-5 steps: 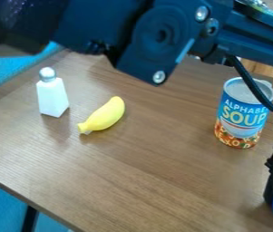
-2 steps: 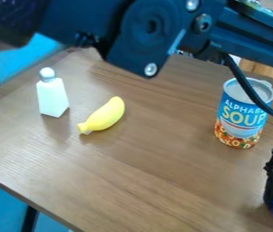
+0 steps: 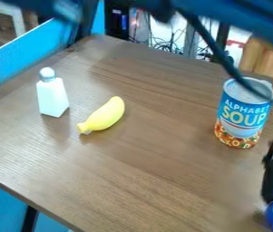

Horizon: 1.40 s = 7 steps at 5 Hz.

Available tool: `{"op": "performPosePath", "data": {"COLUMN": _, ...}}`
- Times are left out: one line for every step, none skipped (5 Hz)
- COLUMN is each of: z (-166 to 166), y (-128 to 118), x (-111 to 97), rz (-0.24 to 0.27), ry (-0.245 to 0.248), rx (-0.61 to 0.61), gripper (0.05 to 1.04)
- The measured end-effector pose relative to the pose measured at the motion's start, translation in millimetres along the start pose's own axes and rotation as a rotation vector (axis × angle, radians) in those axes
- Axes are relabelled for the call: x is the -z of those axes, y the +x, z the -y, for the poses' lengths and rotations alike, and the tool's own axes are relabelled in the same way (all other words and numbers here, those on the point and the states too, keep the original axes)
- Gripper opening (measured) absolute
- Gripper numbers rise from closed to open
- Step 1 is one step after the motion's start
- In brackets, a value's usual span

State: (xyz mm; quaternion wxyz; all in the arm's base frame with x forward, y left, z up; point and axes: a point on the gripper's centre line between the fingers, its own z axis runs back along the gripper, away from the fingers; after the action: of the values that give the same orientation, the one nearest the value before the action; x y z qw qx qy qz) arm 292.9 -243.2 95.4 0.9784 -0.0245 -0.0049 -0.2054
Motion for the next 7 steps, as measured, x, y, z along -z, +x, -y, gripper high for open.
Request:
{"op": "performPosePath", "data": {"z": -5, "y": -18, "x": -33, "rz": 0.040, "ry": -0.042, "rx": 0.014, "gripper": 0.999}}
{"op": "performPosePath", "data": {"z": -32, "y": -41, "x": -44, "rz": -0.011, "ry": -0.037, "rx": -0.032, "gripper": 0.999}}
{"op": "performPosePath", "data": {"z": -62, "y": -70, "x": -49, "rz": -0.163, "ry": 0.124, "rx": -0.118, "gripper": 0.999}}
{"op": "performPosePath", "data": {"z": -105, "y": -87, "x": -50, "rz": -0.274, "ry": 0.187, "rx": -0.272, "gripper": 0.999}}
{"op": "performPosePath", "data": {"z": -157, "y": -100, "x": -56, "rz": -0.343, "ry": 0.196, "rx": -0.357, "gripper": 0.999}}
{"op": "performPosePath", "data": {"z": -203, "y": -112, "x": -64, "rz": -0.371, "ry": 0.202, "rx": -0.345, "gripper": 0.999}}
{"op": "performPosePath", "data": {"z": -250, "y": -127, "x": -73, "rz": -0.351, "ry": 0.172, "rx": -0.377, "gripper": 0.999}}
